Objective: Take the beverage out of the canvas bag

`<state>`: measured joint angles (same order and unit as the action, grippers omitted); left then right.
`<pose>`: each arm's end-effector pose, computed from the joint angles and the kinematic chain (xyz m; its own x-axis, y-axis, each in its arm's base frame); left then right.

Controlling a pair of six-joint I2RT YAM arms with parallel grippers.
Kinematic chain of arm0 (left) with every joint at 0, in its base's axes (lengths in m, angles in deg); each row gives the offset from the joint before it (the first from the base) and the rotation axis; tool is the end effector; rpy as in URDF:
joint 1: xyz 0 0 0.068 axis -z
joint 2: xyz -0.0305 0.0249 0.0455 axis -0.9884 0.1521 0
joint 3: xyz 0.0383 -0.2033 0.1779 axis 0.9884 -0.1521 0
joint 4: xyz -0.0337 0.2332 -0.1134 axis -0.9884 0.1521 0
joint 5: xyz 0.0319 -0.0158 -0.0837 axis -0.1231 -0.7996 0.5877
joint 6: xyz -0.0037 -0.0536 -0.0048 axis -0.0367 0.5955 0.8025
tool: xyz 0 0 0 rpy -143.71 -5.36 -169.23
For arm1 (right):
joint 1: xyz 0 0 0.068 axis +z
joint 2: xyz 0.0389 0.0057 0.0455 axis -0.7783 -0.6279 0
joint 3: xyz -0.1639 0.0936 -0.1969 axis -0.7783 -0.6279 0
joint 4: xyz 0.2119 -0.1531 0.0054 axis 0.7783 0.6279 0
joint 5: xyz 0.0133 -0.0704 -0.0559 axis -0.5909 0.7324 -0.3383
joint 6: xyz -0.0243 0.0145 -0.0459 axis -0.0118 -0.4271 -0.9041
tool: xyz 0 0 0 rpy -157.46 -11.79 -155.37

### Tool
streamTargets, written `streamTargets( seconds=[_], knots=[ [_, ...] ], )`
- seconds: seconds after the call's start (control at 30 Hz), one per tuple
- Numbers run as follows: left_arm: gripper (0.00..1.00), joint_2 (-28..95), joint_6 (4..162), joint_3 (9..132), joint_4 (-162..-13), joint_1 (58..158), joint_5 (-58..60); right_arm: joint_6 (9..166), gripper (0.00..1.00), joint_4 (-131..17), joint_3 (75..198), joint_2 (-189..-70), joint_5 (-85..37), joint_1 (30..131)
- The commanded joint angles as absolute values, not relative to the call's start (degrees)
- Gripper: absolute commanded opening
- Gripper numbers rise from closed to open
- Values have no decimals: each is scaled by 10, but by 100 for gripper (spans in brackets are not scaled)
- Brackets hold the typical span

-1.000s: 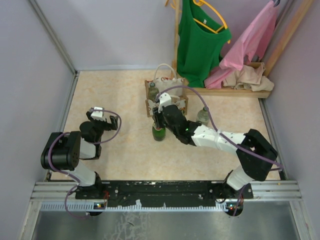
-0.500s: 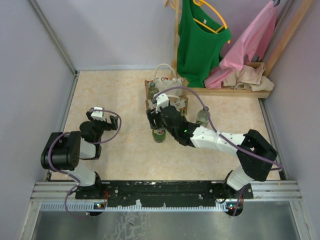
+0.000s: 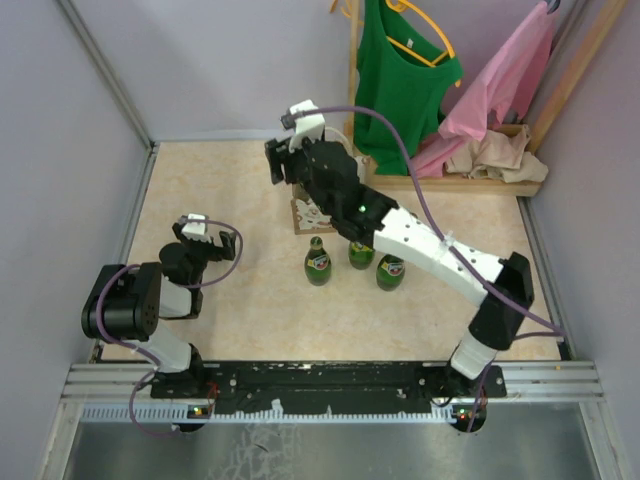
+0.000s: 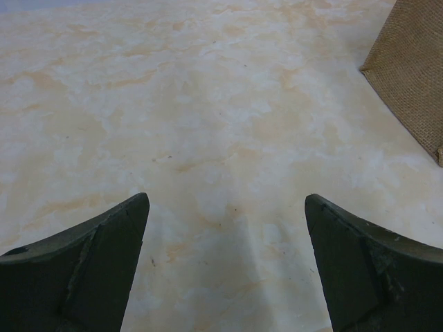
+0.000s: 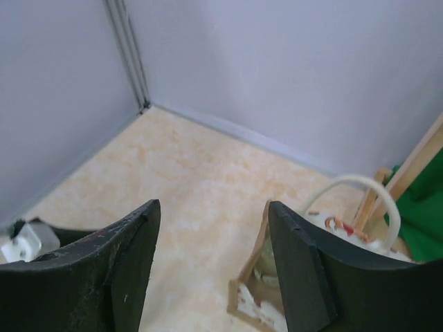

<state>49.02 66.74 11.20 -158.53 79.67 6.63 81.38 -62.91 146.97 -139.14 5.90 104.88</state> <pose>0.2431 -0.0018 0.1397 -0.0758 0.0716 -0.9945 0.2190 0.9743 0.0535 0.2354 0.2989 0.4181 0.0010 0.0141 -0.9999 -0.5266 0.8500 0.0114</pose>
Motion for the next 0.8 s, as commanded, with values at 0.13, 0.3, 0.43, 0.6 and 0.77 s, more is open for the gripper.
streamTargets(
  seconds=[0.13, 0.3, 0.43, 0.6, 0.77],
  knots=[
    [100, 490, 665, 120, -1590, 800, 65, 866, 61, -421, 1736, -1560, 29, 980],
    [100, 490, 664, 120, -1590, 800, 65, 917, 58, -348, 1833, -1630, -24, 934],
    [100, 490, 665, 120, -1590, 800, 65, 930, 57, -340, 1839, -1654, -49, 913],
    [100, 490, 665, 120, -1590, 800, 65, 933, 57, -334, 1838, -1669, -61, 901],
    [100, 490, 664, 120, -1590, 800, 65, 932, 56, -340, 1818, -1674, -65, 900]
  ],
)
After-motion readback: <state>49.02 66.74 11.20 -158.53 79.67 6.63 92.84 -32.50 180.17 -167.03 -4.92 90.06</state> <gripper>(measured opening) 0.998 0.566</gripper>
